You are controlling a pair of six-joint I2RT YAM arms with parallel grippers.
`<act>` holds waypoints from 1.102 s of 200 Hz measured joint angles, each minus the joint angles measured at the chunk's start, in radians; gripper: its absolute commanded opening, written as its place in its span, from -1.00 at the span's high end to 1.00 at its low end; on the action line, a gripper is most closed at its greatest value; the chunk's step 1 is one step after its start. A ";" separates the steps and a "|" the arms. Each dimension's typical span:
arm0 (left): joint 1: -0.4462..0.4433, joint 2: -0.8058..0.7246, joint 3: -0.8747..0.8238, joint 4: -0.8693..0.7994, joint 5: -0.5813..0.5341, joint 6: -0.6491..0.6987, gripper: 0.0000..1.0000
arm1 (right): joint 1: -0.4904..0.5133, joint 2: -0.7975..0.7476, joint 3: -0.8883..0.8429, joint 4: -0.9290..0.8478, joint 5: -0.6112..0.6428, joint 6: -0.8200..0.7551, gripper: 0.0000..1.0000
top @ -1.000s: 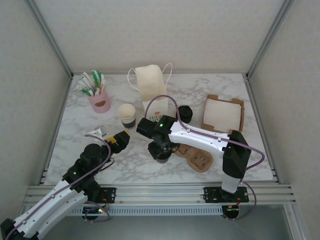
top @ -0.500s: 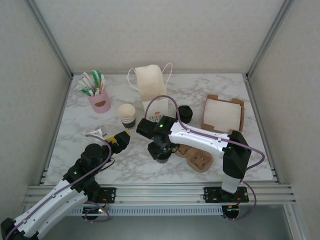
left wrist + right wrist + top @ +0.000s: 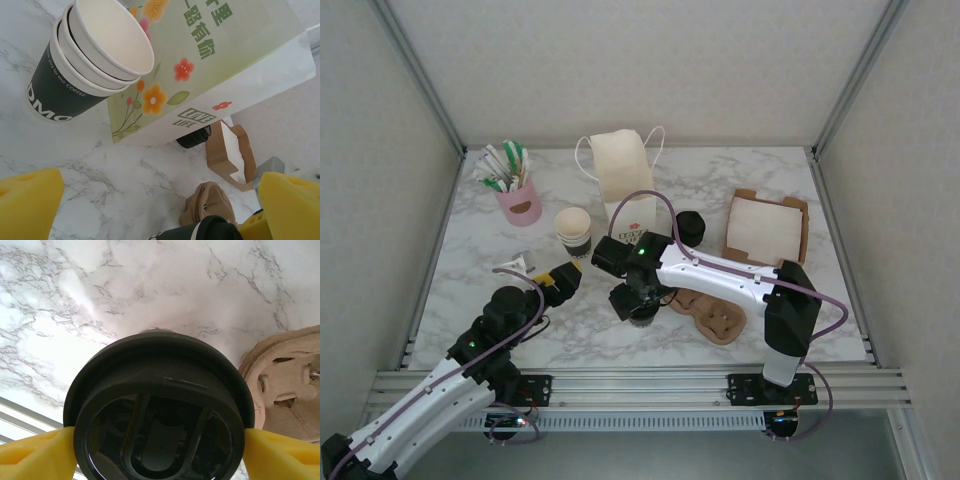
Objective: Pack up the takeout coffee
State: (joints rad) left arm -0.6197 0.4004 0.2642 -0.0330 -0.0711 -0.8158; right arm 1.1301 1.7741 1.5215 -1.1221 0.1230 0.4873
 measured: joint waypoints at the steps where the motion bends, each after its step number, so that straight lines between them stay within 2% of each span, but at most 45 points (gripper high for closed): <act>1: 0.000 0.000 0.000 0.000 0.000 0.000 -0.99 | 0.000 0.000 0.000 0.000 0.000 0.000 -0.74; 73: 0.000 0.048 0.000 0.014 0.026 0.008 -0.98 | 0.000 -0.032 0.016 0.001 0.008 0.006 -0.92; 90: 0.000 0.062 0.002 0.014 0.034 0.011 -0.86 | 0.000 -0.067 0.016 0.003 0.008 0.012 -0.93; 107: 0.000 0.088 0.005 0.018 0.055 0.016 -0.64 | 0.000 -0.113 0.014 0.006 0.008 0.024 -0.85; 124: 0.000 0.136 0.018 0.029 0.090 0.030 -0.40 | -0.003 -0.172 -0.012 0.027 0.006 0.042 -0.69; 140: -0.002 0.208 0.043 0.050 0.134 0.031 -0.20 | -0.021 -0.250 -0.078 0.058 0.000 0.061 -0.46; 165: -0.029 0.334 0.083 0.077 0.189 0.042 0.05 | -0.089 -0.381 -0.230 0.127 -0.047 0.114 0.14; 187: -0.077 0.451 0.121 0.092 0.230 0.055 0.31 | -0.159 -0.486 -0.375 0.201 -0.090 0.164 0.50; 203: -0.106 0.528 0.147 0.112 0.255 0.066 0.49 | -0.195 -0.541 -0.463 0.257 -0.129 0.204 0.65; 220: -0.127 0.597 0.168 0.128 0.275 0.071 0.54 | -0.225 -0.575 -0.536 0.318 -0.171 0.229 0.70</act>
State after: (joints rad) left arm -0.7471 0.9970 0.4320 0.0952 0.2035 -0.7452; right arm 0.9051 1.1988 0.9859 -0.8040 -0.0483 0.7162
